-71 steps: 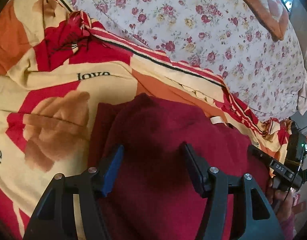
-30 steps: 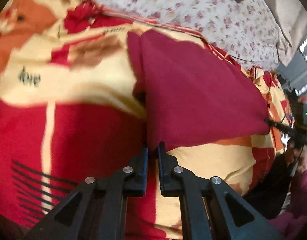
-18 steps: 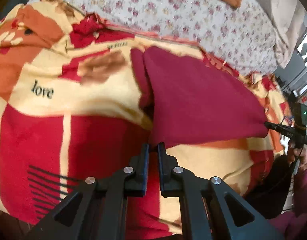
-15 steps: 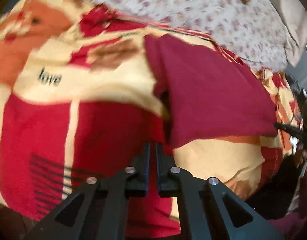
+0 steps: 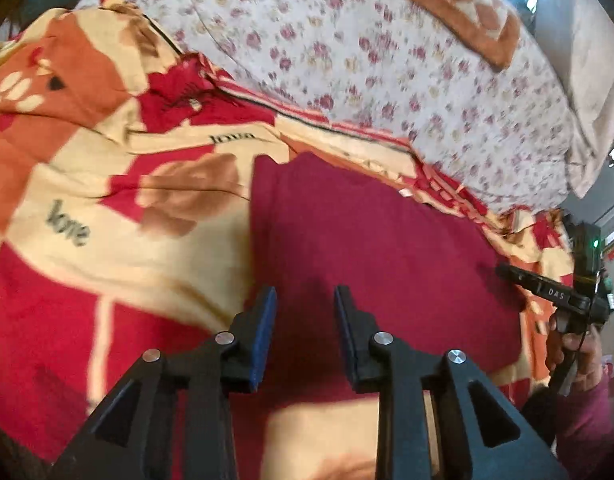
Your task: Fold small clothes
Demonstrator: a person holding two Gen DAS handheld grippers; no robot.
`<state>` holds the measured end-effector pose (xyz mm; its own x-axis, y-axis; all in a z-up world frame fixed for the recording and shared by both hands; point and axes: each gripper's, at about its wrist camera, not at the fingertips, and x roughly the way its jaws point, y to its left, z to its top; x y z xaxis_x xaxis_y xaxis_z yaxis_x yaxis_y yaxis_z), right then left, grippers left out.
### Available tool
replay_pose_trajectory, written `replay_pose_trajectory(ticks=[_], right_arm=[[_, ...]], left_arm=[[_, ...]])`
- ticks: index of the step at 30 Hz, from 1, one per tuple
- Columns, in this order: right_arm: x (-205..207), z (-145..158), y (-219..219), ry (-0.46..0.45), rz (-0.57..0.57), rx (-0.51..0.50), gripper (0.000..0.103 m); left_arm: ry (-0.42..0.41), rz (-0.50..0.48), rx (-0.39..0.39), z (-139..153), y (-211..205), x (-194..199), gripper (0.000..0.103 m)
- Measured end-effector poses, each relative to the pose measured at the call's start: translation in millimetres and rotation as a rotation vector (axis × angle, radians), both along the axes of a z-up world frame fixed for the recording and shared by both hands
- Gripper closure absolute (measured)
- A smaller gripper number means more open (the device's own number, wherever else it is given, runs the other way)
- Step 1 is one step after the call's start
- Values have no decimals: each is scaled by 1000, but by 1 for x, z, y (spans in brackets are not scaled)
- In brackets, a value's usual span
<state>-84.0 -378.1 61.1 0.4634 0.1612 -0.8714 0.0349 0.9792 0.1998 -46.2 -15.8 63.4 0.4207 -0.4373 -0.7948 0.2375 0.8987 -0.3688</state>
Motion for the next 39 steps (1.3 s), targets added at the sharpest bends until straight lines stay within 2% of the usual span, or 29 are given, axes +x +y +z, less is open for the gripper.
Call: replay_pose_trajectory(ticks=[5, 8, 11, 14, 17, 21, 29, 34, 37, 39], right_arm=[[32, -28, -12, 3, -48, -48, 60], [46, -39, -22, -9, -64, -95, 62], [51, -34, -24, 14, -82, -86, 62], [48, -18, -11, -5, -82, -86, 59], [46, -5, 16, -28, -2, -32, 55], [54, 2, 65, -37, 133, 28, 55], [86, -1, 154, -64, 283, 22, 55], [109, -12, 200, -52, 354, -56, 55], [122, -30, 216, -10, 367, -122, 56], [132, -43, 222, 11, 361, -130, 56]], left_arm=[[-17, 24, 104, -23, -31, 23, 95], [-19, 48, 125, -28, -36, 34, 95], [-11, 65, 122, -28, -36, 37, 95], [-21, 69, 108, -26, -31, 31, 95], [-47, 64, 123, -28, -32, 25, 95], [-70, 58, 156, -26, -36, 20, 95], [-80, 60, 123, -28, -32, 19, 95], [-70, 60, 91, -29, -28, 21, 95], [-69, 64, 70, -31, -25, 21, 95], [-67, 65, 51, -31, -22, 20, 95]])
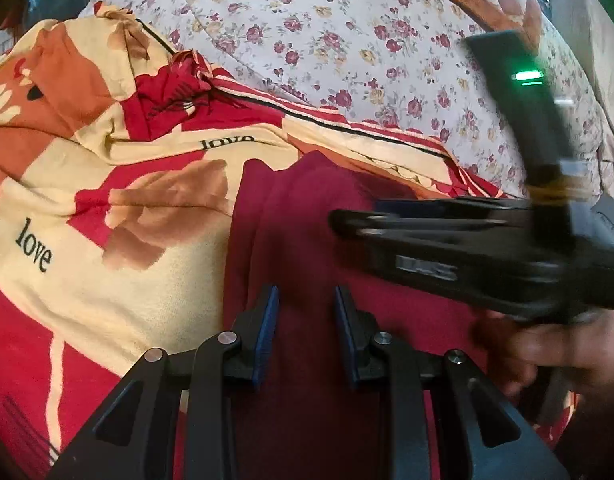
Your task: Fold small clothes
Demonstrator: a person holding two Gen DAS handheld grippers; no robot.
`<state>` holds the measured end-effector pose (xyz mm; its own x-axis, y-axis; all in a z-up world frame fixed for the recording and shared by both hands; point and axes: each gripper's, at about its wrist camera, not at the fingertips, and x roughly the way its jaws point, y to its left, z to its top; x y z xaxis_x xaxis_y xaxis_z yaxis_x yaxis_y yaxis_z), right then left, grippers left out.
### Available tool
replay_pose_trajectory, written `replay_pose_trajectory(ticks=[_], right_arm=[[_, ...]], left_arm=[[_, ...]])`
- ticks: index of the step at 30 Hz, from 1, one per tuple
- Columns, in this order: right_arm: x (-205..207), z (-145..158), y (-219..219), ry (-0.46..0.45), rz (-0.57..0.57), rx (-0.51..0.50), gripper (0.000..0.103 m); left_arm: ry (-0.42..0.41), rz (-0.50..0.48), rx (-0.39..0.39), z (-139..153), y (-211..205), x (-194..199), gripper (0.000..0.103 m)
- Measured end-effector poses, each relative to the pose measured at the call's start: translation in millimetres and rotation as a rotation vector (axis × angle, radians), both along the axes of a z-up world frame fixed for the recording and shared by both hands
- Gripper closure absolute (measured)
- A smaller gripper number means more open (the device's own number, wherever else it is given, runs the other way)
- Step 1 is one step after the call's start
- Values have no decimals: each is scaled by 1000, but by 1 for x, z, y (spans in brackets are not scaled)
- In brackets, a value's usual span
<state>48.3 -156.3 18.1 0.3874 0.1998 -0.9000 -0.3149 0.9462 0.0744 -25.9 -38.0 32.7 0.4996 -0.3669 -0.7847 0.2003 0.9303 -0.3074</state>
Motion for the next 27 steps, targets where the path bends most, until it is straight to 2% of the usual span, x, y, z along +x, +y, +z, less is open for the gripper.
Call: replay_pose_trajectory(ticks=[2, 6, 8, 10, 12, 13, 14, 18, 23, 27], right_arm=[[9, -4, 0, -1, -18, 27, 56], [19, -4, -3, 27, -38, 50, 55], [19, -1, -2, 33, -38, 41, 55], [16, 5, -1, 41, -51, 72, 55], [15, 11, 2, 65, -58, 146, 51], [15, 11, 5, 80, -55, 163, 42], [14, 10, 10, 100, -47, 167, 35], [11, -1, 34, 135, -6, 138, 34], [13, -19, 59, 123, 37, 27, 19], [14, -22, 61, 84, 47, -13, 23]], left_arm=[[13, 6, -37, 2, 6, -1, 95], [47, 47, -184, 5, 29, -8, 95], [48, 61, -245, 4, 37, -15, 95], [37, 60, -277, 5, 41, -21, 92], [28, 60, -315, 5, 44, -25, 88], [24, 63, -336, 5, 46, -27, 87], [22, 63, -349, 4, 47, -28, 85], [7, 53, -380, 1, 49, -32, 81], [-2, 39, -409, -1, 49, -32, 73], [-21, 8, -398, -1, 45, -31, 68]])
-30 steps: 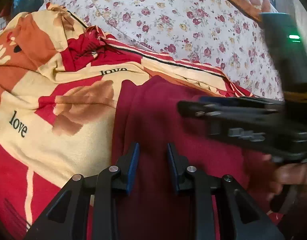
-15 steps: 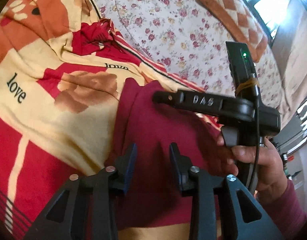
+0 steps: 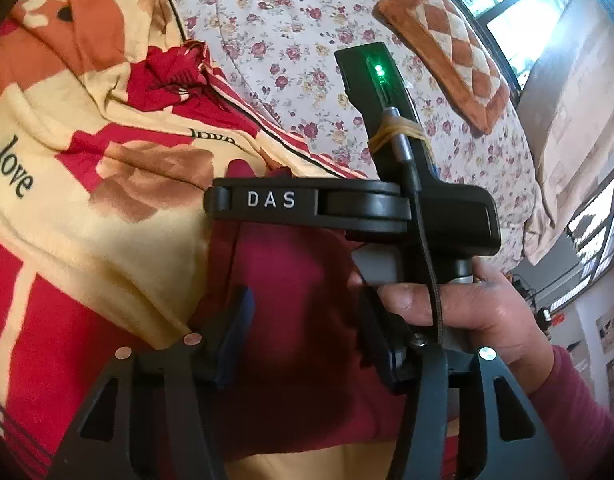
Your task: Fold small clothes
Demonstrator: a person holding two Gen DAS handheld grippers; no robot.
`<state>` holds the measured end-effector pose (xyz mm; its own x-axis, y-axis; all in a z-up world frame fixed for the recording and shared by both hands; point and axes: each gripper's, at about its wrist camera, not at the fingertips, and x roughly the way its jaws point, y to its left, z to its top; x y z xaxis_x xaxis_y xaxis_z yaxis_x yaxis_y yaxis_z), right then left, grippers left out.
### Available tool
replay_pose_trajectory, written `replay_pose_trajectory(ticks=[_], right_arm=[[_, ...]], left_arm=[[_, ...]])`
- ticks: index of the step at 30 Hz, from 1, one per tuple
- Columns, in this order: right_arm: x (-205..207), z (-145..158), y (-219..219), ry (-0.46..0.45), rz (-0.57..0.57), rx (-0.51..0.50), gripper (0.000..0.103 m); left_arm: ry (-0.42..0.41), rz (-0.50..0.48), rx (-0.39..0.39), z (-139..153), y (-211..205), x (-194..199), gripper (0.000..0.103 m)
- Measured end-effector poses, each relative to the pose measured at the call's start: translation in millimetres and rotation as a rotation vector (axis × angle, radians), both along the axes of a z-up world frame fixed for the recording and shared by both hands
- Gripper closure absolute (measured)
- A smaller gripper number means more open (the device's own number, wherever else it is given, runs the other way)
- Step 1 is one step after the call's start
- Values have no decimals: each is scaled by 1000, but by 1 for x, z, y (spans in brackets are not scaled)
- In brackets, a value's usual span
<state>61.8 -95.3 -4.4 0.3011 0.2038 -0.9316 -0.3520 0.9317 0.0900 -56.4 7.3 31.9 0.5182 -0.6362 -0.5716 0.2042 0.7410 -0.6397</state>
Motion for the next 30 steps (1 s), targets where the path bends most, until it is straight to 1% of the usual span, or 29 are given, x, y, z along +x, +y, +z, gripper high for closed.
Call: replay_pose_trajectory(ticks=[2, 3, 4, 5, 7, 8, 9, 10, 11, 12, 13, 14, 16, 18, 21, 22, 24, 25, 27, 28, 29, 30], right_arm=[[-2, 3, -4, -21, 21, -1, 35], [-3, 6, -8, -28, 34, 18, 40], [-3, 10, -12, -28, 41, 41, 51], [-3, 14, -17, -21, 43, 75, 65], [-4, 21, -28, -11, 31, 131, 79], [-6, 25, -32, -17, 28, 145, 83], [-8, 28, -35, -25, 26, 156, 84], [-10, 31, -38, -34, 25, 159, 87], [-13, 34, -42, -43, 23, 163, 87], [-13, 35, -44, -43, 19, 169, 87], [-13, 37, -47, -43, 13, 178, 88], [-13, 37, -50, -41, 8, 189, 88], [-13, 39, -54, -36, 3, 208, 88], [-12, 41, -58, -33, -2, 222, 88], [-13, 42, -62, -29, -7, 237, 88], [-13, 42, -63, -25, -9, 241, 88], [-13, 41, -63, -16, -10, 239, 88], [-12, 41, -62, -12, -11, 233, 88], [-8, 40, -61, 0, -21, 229, 85], [-7, 40, -60, 10, -28, 233, 81], [-4, 40, -59, 22, -40, 239, 71], [-1, 40, -58, 32, -55, 243, 64]], left_arm=[[-13, -13, -9, 2, 0, 0, 65], [-23, -18, -20, 3, 1, 0, 65], [-30, -21, -27, 5, 2, 0, 65], [-39, -20, -37, 7, 4, -1, 65], [-56, -12, -61, 10, 10, -3, 65], [-65, 5, -49, 11, 12, -4, 61], [-70, 35, -11, 13, 14, -4, 56], [-77, 71, 28, 14, 16, -6, 56], [-85, 105, 53, 15, 18, -7, 56], [-101, 127, 46, 18, 23, -9, 56], [-105, 127, 35, 18, 24, -8, 55], [-98, 118, 30, 17, 25, -6, 53], [-56, 91, 37, 10, 20, 0, 51], [4, 38, 58, -1, 7, 6, 51], [47, -22, 121, -11, -13, 11, 51], [49, -42, 140, -13, -20, 11, 51], [23, -63, 159, -12, -29, 7, 71], [14, -61, 161, -11, -31, 6, 74], [3, -51, 153, -10, -30, 5, 86], [8, -51, 144, -11, -28, 6, 88], [15, -49, 130, -12, -26, 7, 91], [17, -47, 119, -12, -25, 7, 91]])
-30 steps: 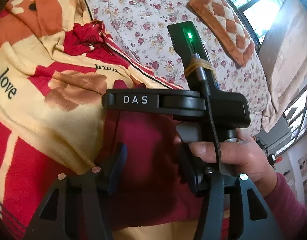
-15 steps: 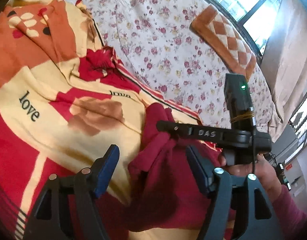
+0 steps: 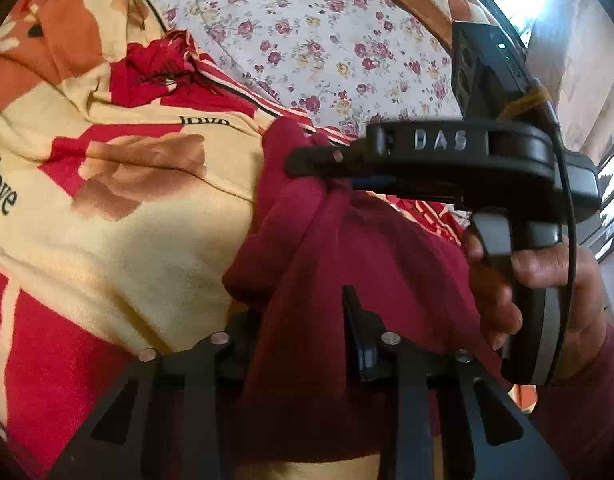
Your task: Fold small clothes
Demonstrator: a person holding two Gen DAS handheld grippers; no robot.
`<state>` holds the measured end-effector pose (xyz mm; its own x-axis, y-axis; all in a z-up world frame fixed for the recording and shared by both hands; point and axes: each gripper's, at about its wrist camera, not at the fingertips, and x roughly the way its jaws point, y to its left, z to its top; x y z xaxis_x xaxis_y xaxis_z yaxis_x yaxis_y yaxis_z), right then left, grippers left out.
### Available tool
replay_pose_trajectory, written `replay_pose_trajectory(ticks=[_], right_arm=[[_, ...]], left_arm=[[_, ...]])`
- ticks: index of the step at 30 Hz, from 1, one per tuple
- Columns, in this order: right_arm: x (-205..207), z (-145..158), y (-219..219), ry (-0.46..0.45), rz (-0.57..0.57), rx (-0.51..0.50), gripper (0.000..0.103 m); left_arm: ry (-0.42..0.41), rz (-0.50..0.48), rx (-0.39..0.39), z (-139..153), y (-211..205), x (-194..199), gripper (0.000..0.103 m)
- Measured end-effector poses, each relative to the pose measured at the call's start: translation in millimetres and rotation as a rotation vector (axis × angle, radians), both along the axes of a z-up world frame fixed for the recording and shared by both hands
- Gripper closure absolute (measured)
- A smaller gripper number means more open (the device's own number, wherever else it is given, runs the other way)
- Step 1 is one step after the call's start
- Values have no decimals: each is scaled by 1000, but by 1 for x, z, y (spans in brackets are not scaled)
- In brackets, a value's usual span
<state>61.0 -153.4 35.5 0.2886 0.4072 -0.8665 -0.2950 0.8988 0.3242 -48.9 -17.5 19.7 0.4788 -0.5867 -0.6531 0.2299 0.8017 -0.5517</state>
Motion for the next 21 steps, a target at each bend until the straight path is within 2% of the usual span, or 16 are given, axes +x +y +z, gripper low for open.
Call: replay_pose_trajectory(ticks=[1, 2, 6, 8, 10, 12, 14, 15, 16, 17, 18, 21], right_arm=[[3, 0, 2, 12, -13, 6, 50], [6, -1, 4, 19, -18, 9, 43], [14, -6, 25, 38, 8, -31, 40], [17, -15, 36, 65, 30, -81, 30], [19, -24, 39, 61, 23, -114, 30], [17, -27, 34, 32, 5, -116, 35], [14, -26, 22, 21, -12, -93, 58], [12, -24, 16, 21, -10, -64, 63], [11, -21, 11, 21, -5, -35, 78], [6, -16, 4, 10, -1, -11, 83], [4, -11, 0, -5, 2, -6, 84], [-6, 7, -16, -42, -2, 11, 87]], left_arm=[[-1, 1, -4, 0, 0, 0, 92], [-3, 0, 0, 1, -1, 0, 92], [-19, -4, 25, 2, -4, -1, 92], [-11, -4, 18, 1, -3, 0, 92], [3, -3, 12, -1, -2, 2, 91], [8, -1, 15, -2, -2, 2, 91], [5, -2, 25, -1, -3, 1, 91], [4, -5, 35, 0, -5, 1, 91], [2, -9, 40, 1, -7, 1, 91], [-3, -13, 43, 4, -8, -1, 94], [-13, -14, 46, 9, -10, -3, 99], [-44, -23, 61, 27, -19, -10, 103]])
